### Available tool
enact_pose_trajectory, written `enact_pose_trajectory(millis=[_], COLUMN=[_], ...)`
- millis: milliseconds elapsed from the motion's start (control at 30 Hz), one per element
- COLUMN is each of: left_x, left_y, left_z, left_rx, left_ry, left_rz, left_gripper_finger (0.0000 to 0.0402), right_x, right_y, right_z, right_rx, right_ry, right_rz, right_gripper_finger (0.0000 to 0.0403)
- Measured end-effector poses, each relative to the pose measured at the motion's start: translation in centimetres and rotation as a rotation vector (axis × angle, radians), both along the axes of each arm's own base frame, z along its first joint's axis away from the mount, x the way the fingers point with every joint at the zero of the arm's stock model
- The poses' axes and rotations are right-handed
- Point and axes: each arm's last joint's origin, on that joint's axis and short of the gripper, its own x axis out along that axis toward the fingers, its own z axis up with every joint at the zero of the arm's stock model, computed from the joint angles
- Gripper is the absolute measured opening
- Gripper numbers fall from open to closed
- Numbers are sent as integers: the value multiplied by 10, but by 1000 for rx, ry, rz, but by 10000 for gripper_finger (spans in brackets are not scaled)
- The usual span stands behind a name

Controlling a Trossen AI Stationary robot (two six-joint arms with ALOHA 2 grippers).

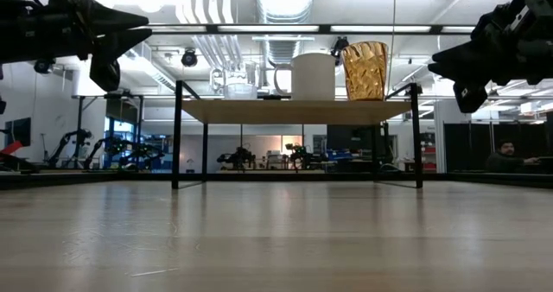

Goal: Stack small to large cups/mugs on shelf
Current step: Return to Home Position

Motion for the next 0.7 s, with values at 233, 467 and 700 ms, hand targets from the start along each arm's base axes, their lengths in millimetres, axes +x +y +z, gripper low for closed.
enact_pose_trajectory(millis=[233, 467, 700], left_x=[1, 4, 5], left_y=[0, 0, 0], left_z=[-1, -4, -6], left_rx=[1, 1, 2], left_ry=[14, 46, 64], left_rz=[-1, -1, -1], left_gripper_finger=[74, 74, 74], right_x=[0, 0, 0], right_y=[0, 0, 0], right_z=[0, 0, 0], right_rx=[-1, -26, -26], right_ry=[0, 2, 1], right_rz=[0, -1, -1], right_gripper_finger=[79, 70, 72])
